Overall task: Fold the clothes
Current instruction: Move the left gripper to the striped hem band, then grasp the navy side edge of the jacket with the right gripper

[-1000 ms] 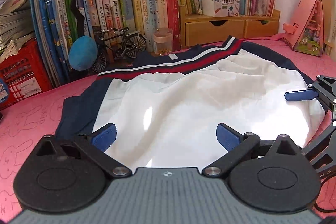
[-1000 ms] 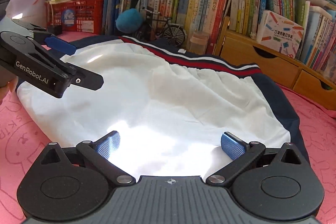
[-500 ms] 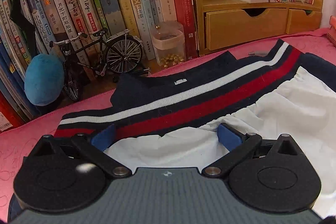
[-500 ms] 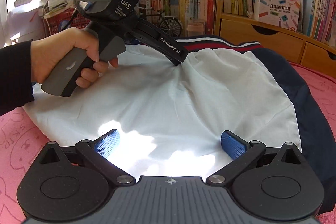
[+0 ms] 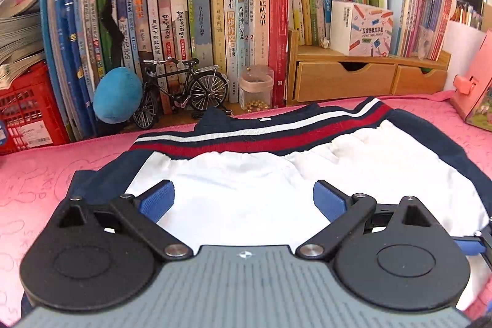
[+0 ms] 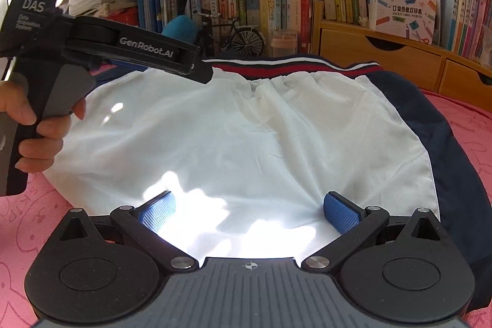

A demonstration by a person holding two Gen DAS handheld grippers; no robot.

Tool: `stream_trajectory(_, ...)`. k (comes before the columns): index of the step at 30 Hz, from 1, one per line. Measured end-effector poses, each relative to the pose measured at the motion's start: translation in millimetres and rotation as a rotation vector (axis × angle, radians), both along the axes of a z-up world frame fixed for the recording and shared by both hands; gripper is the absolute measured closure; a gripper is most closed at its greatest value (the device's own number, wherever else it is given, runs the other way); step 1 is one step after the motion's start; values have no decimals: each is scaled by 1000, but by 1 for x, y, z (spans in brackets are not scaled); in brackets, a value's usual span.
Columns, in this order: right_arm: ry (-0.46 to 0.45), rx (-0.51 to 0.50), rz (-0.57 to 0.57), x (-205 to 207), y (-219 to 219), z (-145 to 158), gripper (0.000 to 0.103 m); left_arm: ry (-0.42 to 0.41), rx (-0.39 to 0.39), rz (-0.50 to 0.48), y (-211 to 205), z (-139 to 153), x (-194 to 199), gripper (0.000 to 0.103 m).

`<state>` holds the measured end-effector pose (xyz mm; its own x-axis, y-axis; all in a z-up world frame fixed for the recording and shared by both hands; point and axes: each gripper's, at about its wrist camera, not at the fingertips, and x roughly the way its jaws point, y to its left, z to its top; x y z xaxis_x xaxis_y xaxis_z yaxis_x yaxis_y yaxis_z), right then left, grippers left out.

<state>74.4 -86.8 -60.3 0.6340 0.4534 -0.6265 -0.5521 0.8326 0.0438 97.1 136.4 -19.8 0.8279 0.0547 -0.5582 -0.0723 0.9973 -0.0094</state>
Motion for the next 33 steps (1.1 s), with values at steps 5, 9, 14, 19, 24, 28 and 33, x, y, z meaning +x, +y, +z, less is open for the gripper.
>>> stream_trajectory(5,110,271,-149,-18,-52,10,0,46,46,25,-30,-21,-57,3)
stream_trajectory(9,187,422,-281,-35,-99,13,0,45,32,24,-44,-26,-67,3)
stream_trajectory(14,222,554,-462,-56,-143,-1,1,16,-35,-19,-55,-24,-72,2)
stream_trajectory(19,180,660,-515,-60,-154,-11,0,49,40,-22,-70,-33,-66,0)
stream_trajectory(24,164,686,-595,-37,-157,-13,0,84,67,-21,-76,-37,-62,0)
stream_trajectory(28,173,704,-616,-21,-154,-12,0,82,68,-20,-76,-38,-63,0)
stream_trajectory(33,252,750,-521,-23,-148,-9,0,94,36,-22,-73,-41,-61,0)
